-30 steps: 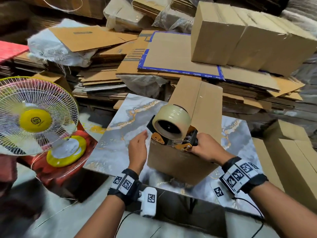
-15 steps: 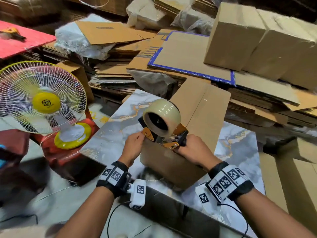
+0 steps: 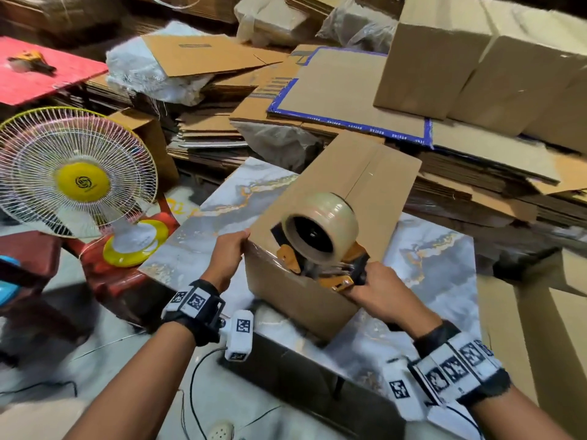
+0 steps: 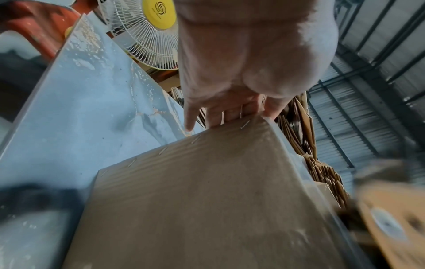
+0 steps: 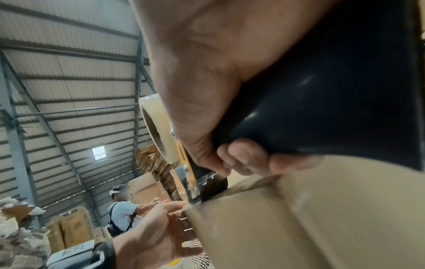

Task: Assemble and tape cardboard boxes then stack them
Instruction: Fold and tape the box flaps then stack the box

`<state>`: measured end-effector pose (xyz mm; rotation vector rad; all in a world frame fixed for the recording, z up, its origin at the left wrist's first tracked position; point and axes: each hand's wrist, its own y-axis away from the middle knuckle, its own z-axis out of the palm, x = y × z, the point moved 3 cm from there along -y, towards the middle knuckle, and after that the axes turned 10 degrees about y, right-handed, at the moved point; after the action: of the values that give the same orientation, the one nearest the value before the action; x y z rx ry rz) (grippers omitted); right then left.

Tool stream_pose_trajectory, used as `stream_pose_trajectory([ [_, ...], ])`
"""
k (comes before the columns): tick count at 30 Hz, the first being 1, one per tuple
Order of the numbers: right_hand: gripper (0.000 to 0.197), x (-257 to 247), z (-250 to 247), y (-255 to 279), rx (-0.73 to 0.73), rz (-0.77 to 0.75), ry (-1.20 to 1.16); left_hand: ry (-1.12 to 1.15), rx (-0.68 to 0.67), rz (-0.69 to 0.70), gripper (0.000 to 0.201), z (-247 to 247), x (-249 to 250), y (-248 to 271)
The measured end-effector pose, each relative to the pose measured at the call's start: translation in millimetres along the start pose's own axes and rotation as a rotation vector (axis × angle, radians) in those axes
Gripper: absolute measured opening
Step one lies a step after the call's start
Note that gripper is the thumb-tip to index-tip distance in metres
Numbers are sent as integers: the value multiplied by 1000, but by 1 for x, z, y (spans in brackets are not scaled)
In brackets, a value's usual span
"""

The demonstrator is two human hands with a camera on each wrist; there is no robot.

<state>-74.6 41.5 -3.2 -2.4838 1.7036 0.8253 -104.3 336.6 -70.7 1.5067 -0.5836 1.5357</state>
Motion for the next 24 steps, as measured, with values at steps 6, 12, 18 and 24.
stream_pose_trajectory([
  [6,45,31,7,18,39,-9,-88,-435,-61,166,43,1,4,4],
  [12,13,39,21,11,71,-15,-42,-1133,-381,989,66,14,4,40],
  [18,18,19,23,2,72,27,-47,-1288,-507,904,73,7,1,9],
  [24,24,-35,42,-18,38,32,-62,-1251,-568,902,56,-32,25,-30],
])
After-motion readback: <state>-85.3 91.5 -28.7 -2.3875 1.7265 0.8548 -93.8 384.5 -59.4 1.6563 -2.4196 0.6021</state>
